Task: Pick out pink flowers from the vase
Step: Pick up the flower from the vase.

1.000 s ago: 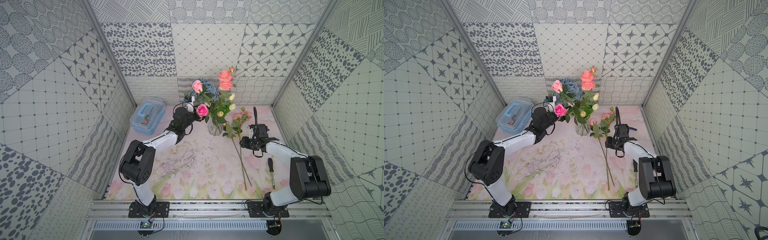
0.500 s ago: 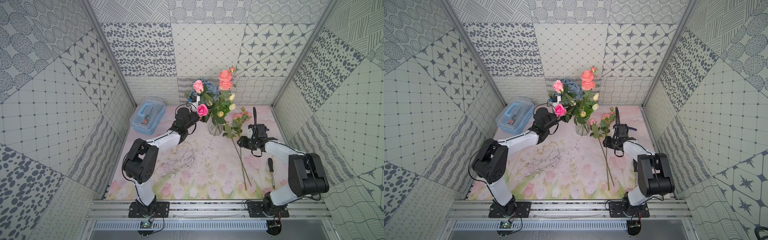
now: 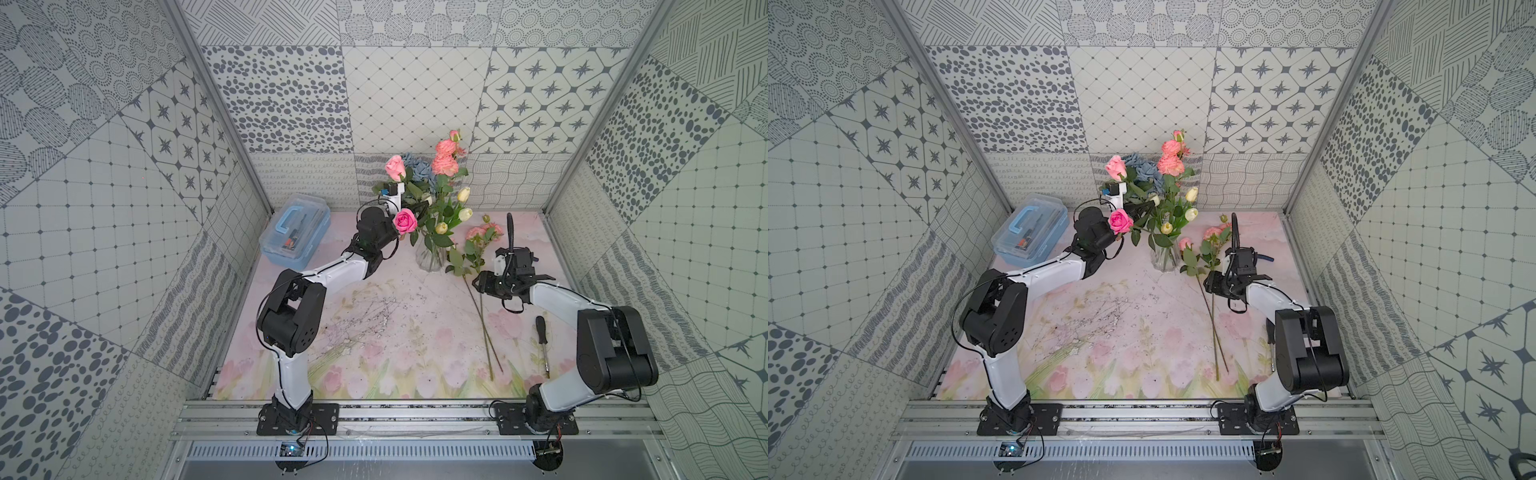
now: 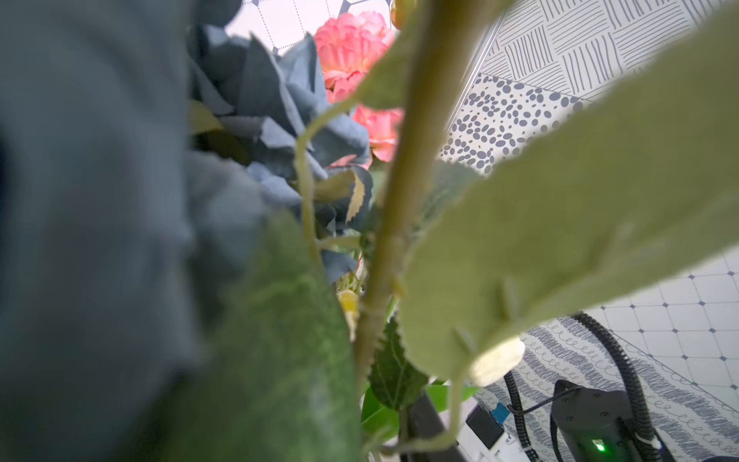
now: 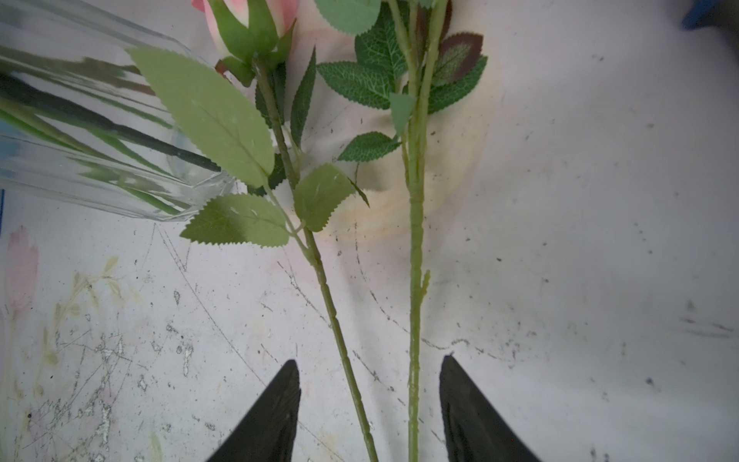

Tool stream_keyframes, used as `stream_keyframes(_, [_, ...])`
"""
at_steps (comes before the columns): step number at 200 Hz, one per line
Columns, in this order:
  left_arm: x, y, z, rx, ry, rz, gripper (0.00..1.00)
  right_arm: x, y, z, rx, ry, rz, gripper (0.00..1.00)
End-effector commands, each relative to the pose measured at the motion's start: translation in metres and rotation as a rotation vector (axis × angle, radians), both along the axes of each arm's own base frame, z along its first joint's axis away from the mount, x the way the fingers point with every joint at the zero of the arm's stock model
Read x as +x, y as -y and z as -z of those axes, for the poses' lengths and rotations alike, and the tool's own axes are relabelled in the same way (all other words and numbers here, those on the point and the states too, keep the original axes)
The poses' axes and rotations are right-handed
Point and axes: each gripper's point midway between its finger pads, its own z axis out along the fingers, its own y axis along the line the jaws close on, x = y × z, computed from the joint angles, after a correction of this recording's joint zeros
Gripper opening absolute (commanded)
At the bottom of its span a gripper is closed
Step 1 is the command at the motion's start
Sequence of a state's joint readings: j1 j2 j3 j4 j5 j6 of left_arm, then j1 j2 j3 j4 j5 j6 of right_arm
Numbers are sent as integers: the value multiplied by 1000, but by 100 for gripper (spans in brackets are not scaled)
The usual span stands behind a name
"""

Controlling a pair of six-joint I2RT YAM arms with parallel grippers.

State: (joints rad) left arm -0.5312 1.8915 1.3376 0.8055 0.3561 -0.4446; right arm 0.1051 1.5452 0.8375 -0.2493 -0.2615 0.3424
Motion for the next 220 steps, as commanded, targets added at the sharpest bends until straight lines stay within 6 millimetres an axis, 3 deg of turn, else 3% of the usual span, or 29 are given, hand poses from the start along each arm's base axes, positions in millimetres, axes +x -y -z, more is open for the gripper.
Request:
stream_keyframes(1, [-18, -6, -38, -23, 89, 10, 23, 6, -2, -14, 18, 56, -3, 58])
stream_keyframes(44, [-40, -21, -54, 51, 95, -18, 16, 5, -4, -19, 27, 70, -7, 58])
stream_keyframes(74, [-53, -29, -77, 91, 139, -30, 7, 6, -5, -27, 35, 86, -8, 58])
stream_keyframes(105, [-59, -32, -109, 141, 206, -40, 5, 11, -6, -58, 48, 153, -5, 58])
stream_keyframes(133, [-64, -30, -149, 184, 285, -29, 0, 15, -9, -118, 83, 290, -1, 59])
stream_keyframes(166, [-77, -14, -194, 193, 400, 85, 0, 10, -23, -213, 148, 524, -61, 64])
stream_keyframes(187, [-87, -5, -222, 159, 461, 160, 0, -6, -38, -274, 184, 685, -146, 70])
stream_keyframes(220, [-113, 21, -245, 137, 479, 388, 0, -46, -59, -358, 210, 930, -295, 77])
